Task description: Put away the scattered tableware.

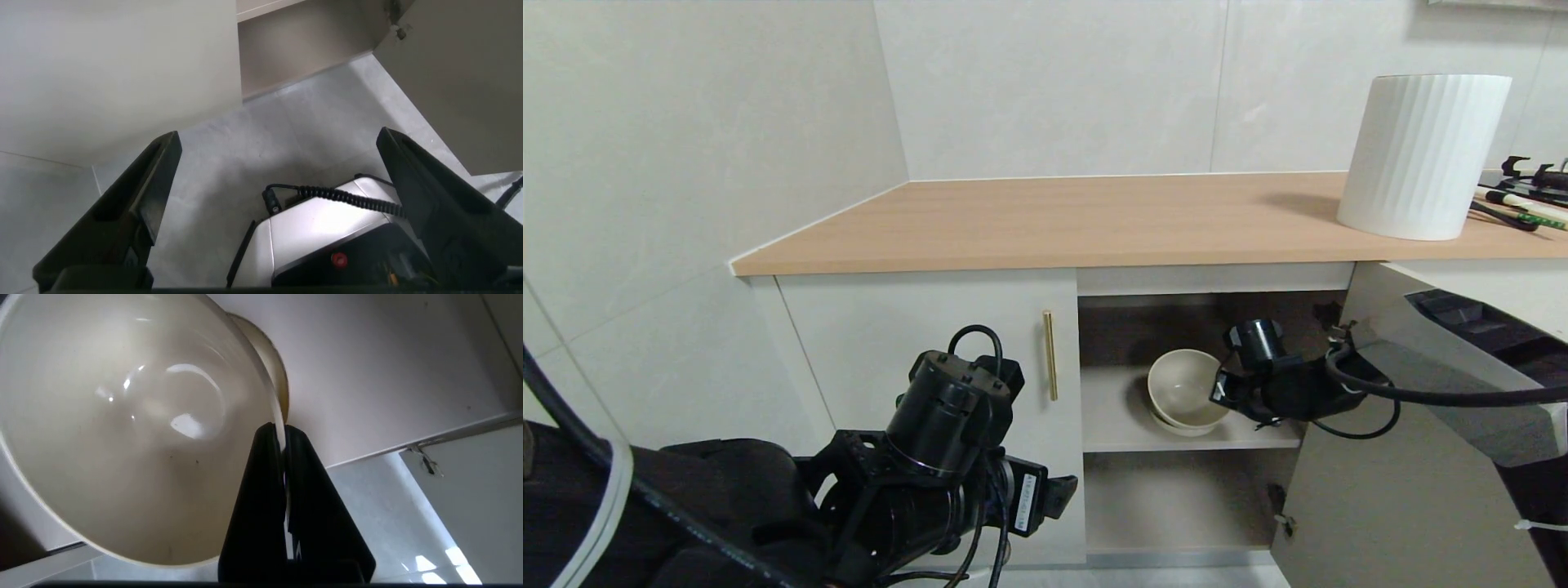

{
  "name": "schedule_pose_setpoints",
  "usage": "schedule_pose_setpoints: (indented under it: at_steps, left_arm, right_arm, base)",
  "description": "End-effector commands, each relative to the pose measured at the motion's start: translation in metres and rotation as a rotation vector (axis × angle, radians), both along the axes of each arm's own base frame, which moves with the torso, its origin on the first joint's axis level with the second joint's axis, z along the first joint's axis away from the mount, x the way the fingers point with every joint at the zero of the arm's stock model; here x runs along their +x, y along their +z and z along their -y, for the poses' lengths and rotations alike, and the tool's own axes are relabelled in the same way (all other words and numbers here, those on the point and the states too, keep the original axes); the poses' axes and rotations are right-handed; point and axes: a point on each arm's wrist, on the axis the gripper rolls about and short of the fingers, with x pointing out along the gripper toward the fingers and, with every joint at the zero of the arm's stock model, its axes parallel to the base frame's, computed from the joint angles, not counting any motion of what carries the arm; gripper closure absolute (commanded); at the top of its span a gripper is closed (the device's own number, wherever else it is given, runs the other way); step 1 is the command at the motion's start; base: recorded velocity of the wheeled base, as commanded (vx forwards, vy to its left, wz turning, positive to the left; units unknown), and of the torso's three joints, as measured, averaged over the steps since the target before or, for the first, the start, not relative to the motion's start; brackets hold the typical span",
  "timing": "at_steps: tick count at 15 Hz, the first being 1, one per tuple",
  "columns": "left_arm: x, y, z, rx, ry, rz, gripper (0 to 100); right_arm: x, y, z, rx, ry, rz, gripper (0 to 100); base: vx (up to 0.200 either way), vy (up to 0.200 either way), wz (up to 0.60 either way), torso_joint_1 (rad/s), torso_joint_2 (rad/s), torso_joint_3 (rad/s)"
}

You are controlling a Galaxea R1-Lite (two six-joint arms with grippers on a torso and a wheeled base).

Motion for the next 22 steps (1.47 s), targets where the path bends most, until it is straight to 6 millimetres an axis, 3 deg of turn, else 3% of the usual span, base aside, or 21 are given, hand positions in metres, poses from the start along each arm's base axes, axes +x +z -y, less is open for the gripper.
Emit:
schedule_pose_setpoints:
  at_steps: [1,12,13,22]
  left_arm:
    - [0.0002,-0.0008,0.0003,0.002,0.000,-0.002,0]
    - [0.0001,-0.0003,0.0001,0.001,0.000,0.000,0]
    - [0.0001,-0.0003,0.0001,0.001,0.000,0.000,0]
    - [0.0000,0.0023,-0.0007,-0.006,0.004,0.006,0]
  right_arm:
    - [0.0005,-0.0018,0.0002,-0.001,-0.001,-0.004,100]
    - [0.0015,-0.0027,-0.0001,-0.004,0.001,-0.004,100]
    - [0.0015,-0.0034,-0.0001,-0.004,0.001,-0.005,0]
    - [-0.0014,-0.0007,-0.0008,-0.004,0.003,-0.017,0]
  base:
    - [0.000,0.000,0.00,0.000,0.00,0.000]
    - [0.000,0.000,0.00,0.000,0.00,0.000]
    - [0.000,0.000,0.00,0.000,0.00,0.000]
    - [0.000,0.000,0.00,0.000,0.00,0.000]
